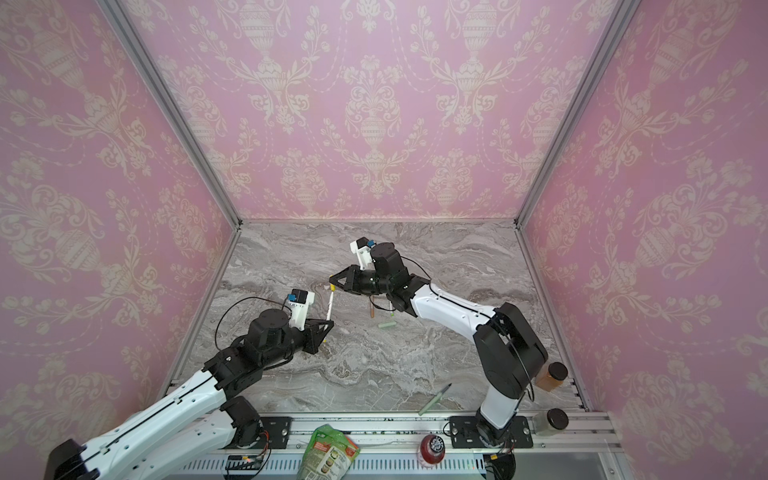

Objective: Insert the pens into the pen caps

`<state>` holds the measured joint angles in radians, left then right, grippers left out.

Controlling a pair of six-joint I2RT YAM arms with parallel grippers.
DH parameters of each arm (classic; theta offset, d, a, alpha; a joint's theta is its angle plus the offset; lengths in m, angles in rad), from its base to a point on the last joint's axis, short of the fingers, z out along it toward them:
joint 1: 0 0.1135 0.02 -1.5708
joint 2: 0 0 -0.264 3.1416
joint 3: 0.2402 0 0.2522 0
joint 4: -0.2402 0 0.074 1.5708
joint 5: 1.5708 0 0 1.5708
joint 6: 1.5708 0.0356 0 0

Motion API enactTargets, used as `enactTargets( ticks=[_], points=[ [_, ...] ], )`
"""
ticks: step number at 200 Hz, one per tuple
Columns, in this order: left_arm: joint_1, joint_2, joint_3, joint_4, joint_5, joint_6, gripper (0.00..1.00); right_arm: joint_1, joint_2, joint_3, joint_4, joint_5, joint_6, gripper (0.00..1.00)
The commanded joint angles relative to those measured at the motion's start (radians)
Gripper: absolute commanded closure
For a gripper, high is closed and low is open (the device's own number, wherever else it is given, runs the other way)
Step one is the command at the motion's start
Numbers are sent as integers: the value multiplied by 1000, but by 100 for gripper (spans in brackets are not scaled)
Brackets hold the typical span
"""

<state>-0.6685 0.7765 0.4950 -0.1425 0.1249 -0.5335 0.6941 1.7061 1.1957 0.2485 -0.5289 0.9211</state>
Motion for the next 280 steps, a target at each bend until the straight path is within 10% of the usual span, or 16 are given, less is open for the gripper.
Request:
enactTargets(
  ticks=[1, 280],
  points=[
    [3, -18, -3, 6, -28, -8, 100, 7, -13, -11, 12, -17, 10, 100],
    [4, 15, -7, 28, -14, -12, 100, 14, -62, 38, -18, -23, 13, 100]
  ],
)
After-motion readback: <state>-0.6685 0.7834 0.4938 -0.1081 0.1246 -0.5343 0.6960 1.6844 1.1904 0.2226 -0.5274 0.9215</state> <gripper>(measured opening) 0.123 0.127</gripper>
